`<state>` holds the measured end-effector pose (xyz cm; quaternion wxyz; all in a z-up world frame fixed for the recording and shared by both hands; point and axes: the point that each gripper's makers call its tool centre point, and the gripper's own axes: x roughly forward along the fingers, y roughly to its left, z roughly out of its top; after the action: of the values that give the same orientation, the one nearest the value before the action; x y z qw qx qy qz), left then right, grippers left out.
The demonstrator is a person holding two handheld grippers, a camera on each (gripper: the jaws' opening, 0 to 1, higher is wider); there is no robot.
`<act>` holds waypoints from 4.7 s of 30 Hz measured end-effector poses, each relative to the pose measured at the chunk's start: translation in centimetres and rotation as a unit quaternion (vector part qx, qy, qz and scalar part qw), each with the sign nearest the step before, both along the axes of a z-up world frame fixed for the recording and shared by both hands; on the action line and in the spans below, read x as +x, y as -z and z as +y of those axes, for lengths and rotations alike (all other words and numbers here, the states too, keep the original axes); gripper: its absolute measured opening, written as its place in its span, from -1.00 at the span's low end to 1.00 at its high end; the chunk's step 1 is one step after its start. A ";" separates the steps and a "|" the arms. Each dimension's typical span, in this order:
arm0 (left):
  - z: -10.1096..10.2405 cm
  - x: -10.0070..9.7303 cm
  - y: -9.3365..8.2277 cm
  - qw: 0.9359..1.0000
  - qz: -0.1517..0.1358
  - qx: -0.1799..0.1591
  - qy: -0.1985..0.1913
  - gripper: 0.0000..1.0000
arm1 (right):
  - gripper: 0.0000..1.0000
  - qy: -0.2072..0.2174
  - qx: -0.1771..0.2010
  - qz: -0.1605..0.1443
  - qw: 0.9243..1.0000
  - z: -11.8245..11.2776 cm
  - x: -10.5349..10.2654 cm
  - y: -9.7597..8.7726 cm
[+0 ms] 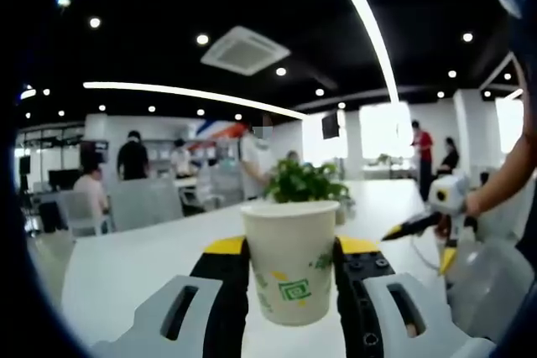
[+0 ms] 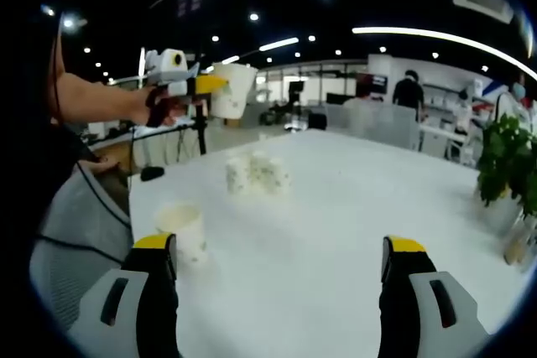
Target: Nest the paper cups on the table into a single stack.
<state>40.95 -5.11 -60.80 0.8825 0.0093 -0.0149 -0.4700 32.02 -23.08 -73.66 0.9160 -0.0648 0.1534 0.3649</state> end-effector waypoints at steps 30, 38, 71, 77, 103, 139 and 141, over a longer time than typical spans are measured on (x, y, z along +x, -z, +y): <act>-2.9 -5.8 2.6 0.998 0.032 -0.026 0.039 -0.23 | 1.00 0.004 0.001 0.008 1.000 -0.2 -1.0 0.5; -3.4 -6.8 2.5 0.998 0.036 -0.036 0.049 -0.23 | 1.00 0.003 0.001 0.011 1.000 -0.1 -1.0 0.6; -3.3 -9.5 6.5 0.997 0.054 -0.005 0.063 -0.26 | 0.99 0.006 0.002 0.018 1.000 -0.2 -1.4 1.3; -3.5 -9.9 7.6 0.996 0.065 -0.006 0.065 -0.26 | 0.99 0.006 0.002 0.021 1.000 -0.1 -1.6 1.5; -4.3 -10.7 12.5 0.992 0.089 0.042 0.074 -0.26 | 0.99 0.012 0.005 0.027 1.000 -0.3 -2.2 1.8; -3.2 -11.4 17.0 0.982 0.116 0.133 0.068 -0.17 | 0.98 -0.004 -0.004 0.035 0.999 0.6 -2.1 2.7; -3.0 -11.4 17.2 0.981 0.121 0.138 0.067 -0.17 | 0.98 -0.004 -0.004 0.034 0.999 0.7 -2.0 2.7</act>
<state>29.51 -8.13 -77.96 0.8344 0.0734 0.1564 -0.5235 30.05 -22.40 -76.32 0.9084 -0.0567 0.1860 0.3701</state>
